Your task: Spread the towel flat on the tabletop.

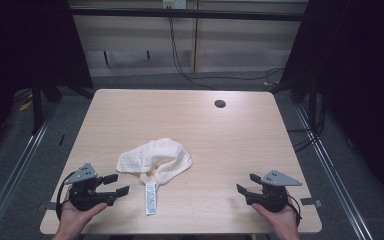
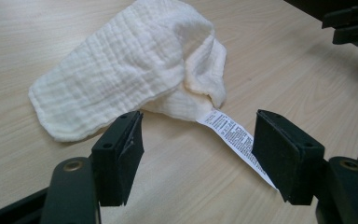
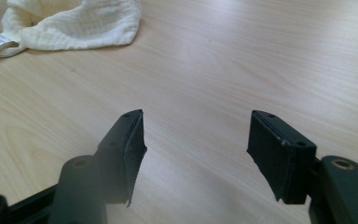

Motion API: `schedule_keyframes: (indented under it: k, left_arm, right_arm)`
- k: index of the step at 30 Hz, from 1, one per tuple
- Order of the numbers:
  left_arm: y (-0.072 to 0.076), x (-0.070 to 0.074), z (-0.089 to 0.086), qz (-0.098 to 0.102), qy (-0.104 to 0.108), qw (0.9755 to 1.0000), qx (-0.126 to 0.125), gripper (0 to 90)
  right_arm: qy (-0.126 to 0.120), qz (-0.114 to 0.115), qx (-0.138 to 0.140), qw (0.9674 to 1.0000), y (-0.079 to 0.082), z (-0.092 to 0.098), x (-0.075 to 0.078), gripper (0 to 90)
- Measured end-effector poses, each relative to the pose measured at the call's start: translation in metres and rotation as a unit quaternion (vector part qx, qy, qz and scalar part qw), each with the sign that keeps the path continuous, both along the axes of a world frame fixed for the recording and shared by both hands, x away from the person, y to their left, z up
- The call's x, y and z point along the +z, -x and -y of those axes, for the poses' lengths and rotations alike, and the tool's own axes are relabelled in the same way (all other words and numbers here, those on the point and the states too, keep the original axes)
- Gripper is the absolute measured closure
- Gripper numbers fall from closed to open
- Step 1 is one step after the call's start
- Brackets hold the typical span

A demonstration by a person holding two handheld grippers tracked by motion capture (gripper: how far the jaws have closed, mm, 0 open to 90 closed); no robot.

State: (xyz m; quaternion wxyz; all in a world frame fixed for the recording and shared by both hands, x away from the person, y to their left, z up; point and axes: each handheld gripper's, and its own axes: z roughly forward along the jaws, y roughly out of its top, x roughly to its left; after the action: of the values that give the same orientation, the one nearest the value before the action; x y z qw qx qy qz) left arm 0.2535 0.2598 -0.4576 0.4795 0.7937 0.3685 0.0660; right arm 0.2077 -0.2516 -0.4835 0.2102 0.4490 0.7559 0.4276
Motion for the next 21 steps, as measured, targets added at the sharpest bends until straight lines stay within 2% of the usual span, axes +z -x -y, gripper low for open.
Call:
schedule_keyframes:
  k: [2, 3, 5, 7, 9, 11, 15, 19, 21]
  left_arm:
    - [-0.002, -0.001, 0.000, -0.006, 0.000, 1.0000, 0.003, 31.9]
    - [-0.004, -0.002, 0.000, -0.012, -0.001, 0.9999, 0.002, 31.3]
    - [-0.006, -0.004, 0.001, -0.019, -0.004, 0.9998, 0.006, 30.4]
    - [-0.008, -0.007, 0.003, -0.030, -0.008, 0.9995, 0.004, 30.1]
    - [-0.010, -0.007, 0.004, -0.034, -0.007, 0.9994, 0.000, 30.6]
    - [-0.010, -0.007, 0.005, -0.044, -0.007, 0.9989, -0.014, 31.1]
    - [-0.005, -0.006, 0.004, -0.038, -0.004, 0.9989, -0.027, 34.0]
    - [-0.004, -0.001, 0.003, -0.031, 0.002, 0.9994, -0.016, 32.8]
    - [-0.007, 0.003, 0.004, -0.025, 0.000, 0.9995, -0.017, 32.2]
  right_arm:
    - [-0.008, -0.003, 0.005, 1.0000, 0.003, 0.001, 0.000, 39.4]
    - [-0.007, 0.002, 0.001, 1.0000, 0.004, 0.002, 0.001, 44.9]
    - [-0.012, 0.016, -0.003, 0.9998, 0.007, 0.005, 0.006, 44.9]
    - [-0.026, 0.020, -0.008, 0.9994, 0.007, 0.007, 0.009, 44.9]
    - [-0.039, 0.007, -0.006, 0.9992, 0.007, 0.009, 0.009, 44.9]
    - [-0.051, -0.011, 0.004, 0.9986, 0.007, 0.009, 0.007, 44.0]
    - [-0.050, -0.023, 0.012, 0.9984, 0.010, 0.007, 0.009, 43.7]
    - [-0.050, -0.043, 0.004, 0.9978, 0.010, 0.007, 0.009, 38.3]
    - [-0.063, -0.050, 0.013, 0.9967, 0.011, 0.006, 0.010, 40.6]
